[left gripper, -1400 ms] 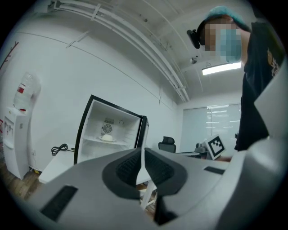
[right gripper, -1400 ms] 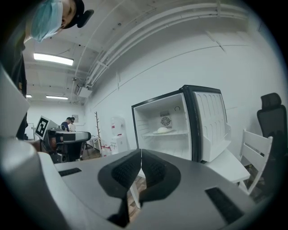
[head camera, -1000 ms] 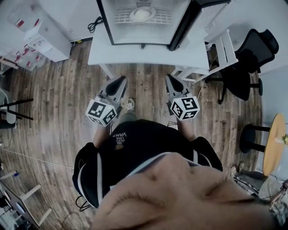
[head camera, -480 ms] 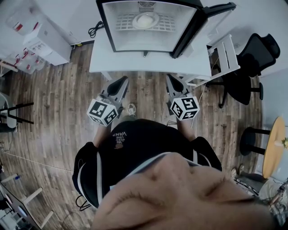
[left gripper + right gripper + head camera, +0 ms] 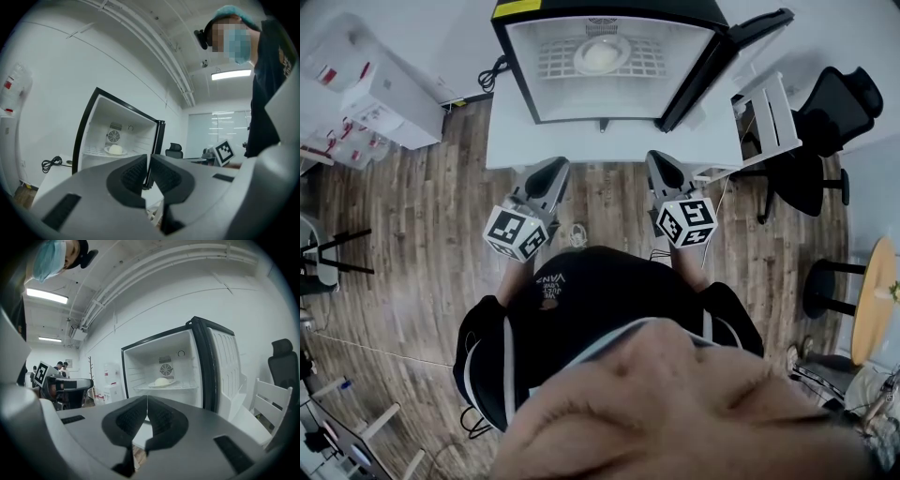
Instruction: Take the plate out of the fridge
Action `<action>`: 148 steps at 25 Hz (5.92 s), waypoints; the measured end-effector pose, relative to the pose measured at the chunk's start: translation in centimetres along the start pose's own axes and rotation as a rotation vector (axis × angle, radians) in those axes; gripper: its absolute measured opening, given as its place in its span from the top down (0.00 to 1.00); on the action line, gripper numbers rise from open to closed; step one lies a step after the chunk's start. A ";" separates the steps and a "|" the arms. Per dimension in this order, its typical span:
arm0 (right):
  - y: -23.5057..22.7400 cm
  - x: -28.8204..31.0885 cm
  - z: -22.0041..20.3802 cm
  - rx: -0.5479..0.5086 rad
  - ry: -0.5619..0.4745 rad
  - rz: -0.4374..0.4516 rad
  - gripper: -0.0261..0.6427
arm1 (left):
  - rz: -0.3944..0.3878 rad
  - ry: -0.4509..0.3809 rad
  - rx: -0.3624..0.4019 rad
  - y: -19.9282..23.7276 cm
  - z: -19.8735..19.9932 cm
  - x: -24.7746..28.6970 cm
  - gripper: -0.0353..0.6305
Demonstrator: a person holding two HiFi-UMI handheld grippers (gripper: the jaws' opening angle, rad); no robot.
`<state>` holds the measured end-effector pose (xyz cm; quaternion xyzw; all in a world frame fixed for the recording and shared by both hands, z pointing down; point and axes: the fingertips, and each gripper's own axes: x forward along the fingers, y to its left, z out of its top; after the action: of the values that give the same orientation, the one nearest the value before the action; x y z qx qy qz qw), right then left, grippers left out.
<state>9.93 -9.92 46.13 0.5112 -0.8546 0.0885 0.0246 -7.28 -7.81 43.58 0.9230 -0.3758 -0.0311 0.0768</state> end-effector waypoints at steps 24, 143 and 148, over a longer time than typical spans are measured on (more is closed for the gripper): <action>-0.9 7.1 1.6 0.008 -0.024 -0.113 0.94 | -0.134 0.015 -0.011 7.5 1.0 4.9 0.90; -10.7 20.6 5.7 -0.015 -0.014 0.165 0.94 | 0.136 0.013 -0.858 17.1 -2.0 21.2 0.68; -10.5 21.0 5.8 -0.015 -0.018 0.174 0.94 | 0.153 0.036 -0.876 17.1 -2.1 21.2 0.68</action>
<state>9.43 -34.00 44.49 0.4355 -0.8966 0.0794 0.0127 -3.63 -34.48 48.53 0.7733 -0.3929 -0.1654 0.4693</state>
